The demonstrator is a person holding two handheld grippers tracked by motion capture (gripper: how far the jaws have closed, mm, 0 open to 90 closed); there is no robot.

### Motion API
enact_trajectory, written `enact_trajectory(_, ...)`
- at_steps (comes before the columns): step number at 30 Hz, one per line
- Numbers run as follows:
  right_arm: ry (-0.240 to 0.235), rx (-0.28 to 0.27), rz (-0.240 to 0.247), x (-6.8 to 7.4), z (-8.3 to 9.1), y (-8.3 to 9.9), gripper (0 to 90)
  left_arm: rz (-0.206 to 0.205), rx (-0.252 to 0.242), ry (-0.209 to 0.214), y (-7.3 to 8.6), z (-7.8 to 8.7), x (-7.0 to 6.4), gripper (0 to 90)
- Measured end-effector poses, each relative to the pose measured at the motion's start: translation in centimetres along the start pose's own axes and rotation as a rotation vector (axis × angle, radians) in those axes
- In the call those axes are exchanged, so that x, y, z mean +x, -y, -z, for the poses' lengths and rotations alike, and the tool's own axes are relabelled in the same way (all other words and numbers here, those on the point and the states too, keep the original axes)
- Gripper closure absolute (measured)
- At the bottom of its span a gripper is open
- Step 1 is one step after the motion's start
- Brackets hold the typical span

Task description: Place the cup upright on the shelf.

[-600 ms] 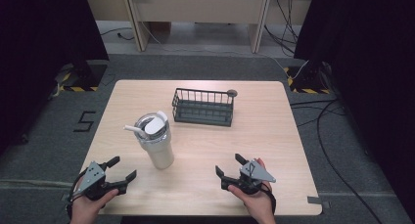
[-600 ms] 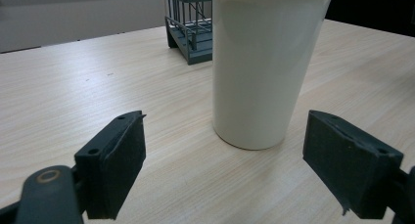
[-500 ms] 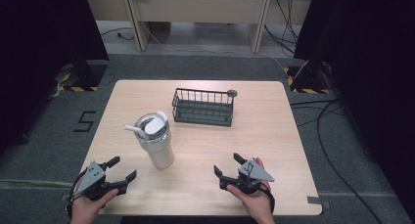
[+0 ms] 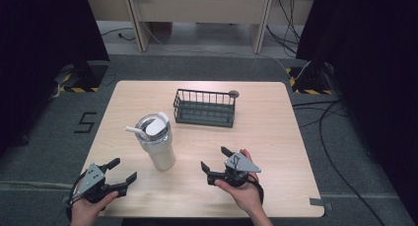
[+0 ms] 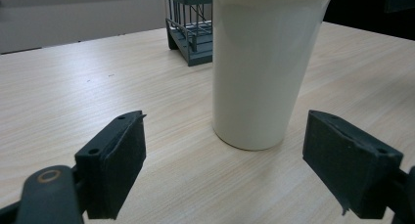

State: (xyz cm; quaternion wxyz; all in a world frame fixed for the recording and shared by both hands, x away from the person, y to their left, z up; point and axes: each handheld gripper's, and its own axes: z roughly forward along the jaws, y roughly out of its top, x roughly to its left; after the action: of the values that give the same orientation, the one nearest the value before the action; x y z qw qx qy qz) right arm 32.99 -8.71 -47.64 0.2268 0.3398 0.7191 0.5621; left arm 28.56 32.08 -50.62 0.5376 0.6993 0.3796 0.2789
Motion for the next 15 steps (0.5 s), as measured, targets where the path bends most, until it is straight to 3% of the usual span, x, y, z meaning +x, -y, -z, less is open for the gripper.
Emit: enact_trajectory(15, -0.076, 0.007, 0.024, 1.7, -4.0, -1.2, 12.3, -0.001, -0.002, 0.006, 0.0, 0.0, 0.0, 15.6)
